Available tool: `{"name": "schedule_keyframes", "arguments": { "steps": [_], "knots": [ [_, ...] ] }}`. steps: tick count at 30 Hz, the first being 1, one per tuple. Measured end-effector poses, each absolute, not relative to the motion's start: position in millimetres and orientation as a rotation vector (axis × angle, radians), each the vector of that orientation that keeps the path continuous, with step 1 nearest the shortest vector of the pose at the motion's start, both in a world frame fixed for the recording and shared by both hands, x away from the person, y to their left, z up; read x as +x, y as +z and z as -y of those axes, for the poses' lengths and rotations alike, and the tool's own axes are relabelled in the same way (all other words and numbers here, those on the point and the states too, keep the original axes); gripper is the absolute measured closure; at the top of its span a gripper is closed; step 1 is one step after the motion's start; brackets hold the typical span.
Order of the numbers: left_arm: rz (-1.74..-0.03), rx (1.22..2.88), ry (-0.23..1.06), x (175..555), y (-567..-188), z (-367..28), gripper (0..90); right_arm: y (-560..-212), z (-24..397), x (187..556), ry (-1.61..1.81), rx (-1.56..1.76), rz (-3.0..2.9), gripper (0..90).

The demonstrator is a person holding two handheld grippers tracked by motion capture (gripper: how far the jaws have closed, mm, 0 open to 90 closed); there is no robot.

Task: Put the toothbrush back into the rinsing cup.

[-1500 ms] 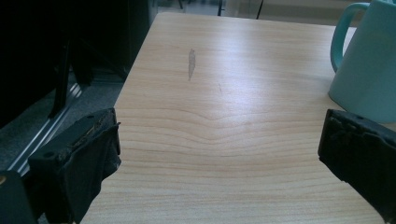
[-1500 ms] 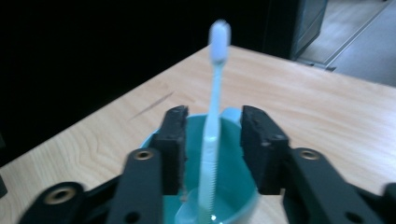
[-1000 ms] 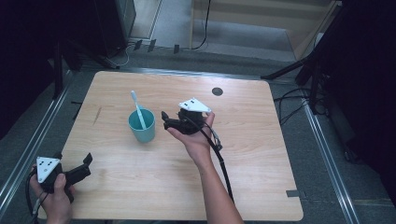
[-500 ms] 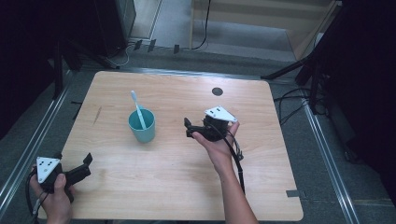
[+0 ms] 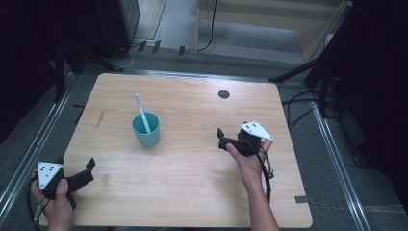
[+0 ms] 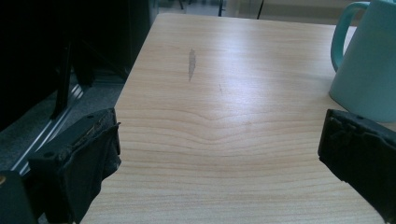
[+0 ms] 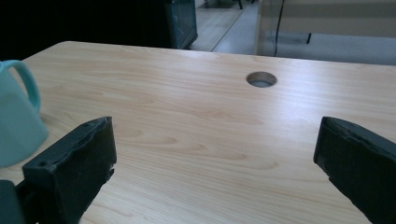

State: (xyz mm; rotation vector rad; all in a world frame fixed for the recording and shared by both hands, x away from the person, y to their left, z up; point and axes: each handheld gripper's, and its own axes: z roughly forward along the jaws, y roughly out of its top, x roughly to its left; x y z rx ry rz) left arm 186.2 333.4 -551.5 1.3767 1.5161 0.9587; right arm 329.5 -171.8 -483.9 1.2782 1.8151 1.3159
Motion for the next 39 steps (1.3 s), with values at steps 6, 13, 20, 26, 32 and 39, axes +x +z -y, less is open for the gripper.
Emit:
{"name": "schedule_keyframes", "arguments": {
  "steps": [6,13,20,26,32,39],
  "knots": [
    [-1.517,1.378,0.96,186,-551,-333,0.0,-495,201,322,1.267,1.311,-1.782,0.0],
    [-1.516,1.376,0.962,186,-551,-333,0.0,-506,232,314,1.225,1.361,-1.74,0.0],
    [-1.514,1.375,0.963,186,-551,-333,0.0,-519,260,303,1.186,1.401,-1.715,0.0],
    [-1.515,1.373,0.961,186,-551,-333,0.0,-527,280,294,1.172,1.439,-1.684,0.0],
    [-1.515,1.373,0.962,185,-551,-333,0.0,-535,300,284,1.153,1.472,-1.657,0.0],
    [-1.517,1.373,0.965,185,-551,-333,0.0,-541,320,271,1.164,1.485,-1.651,0.0]
  ]
}}
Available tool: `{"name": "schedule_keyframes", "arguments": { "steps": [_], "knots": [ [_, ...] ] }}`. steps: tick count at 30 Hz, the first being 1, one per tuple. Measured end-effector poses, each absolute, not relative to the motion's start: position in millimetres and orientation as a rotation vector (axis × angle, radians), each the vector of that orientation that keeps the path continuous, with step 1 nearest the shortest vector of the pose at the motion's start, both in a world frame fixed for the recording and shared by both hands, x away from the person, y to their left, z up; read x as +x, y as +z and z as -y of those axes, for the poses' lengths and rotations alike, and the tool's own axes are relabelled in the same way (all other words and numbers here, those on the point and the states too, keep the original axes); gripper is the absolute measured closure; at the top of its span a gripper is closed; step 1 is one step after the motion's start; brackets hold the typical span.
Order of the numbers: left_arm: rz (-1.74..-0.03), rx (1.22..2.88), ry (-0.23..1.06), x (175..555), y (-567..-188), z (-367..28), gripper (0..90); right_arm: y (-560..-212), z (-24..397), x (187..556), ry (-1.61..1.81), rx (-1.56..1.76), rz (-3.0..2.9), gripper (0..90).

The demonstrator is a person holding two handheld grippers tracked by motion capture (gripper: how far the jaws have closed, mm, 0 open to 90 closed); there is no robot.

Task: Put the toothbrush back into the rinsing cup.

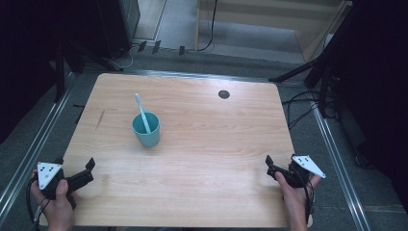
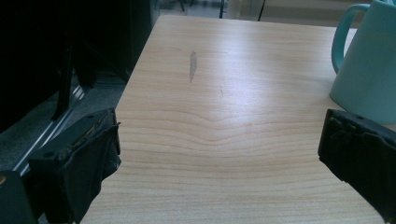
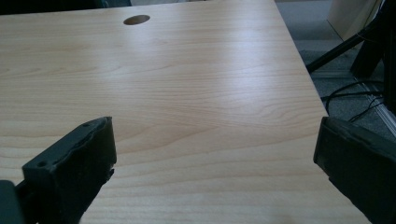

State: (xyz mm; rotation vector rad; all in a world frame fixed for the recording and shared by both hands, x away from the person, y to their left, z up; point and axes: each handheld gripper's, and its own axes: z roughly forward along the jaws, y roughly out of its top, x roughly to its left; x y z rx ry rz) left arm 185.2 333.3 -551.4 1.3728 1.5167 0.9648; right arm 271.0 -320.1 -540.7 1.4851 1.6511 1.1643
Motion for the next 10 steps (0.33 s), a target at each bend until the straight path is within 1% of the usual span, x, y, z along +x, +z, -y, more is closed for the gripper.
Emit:
{"name": "schedule_keyframes", "arguments": {
  "steps": [10],
  "knots": [
    [-1.524,1.369,0.968,186,-551,-333,0.0,-542,344,254,1.267,1.541,-1.563,0.0]
  ]
}}
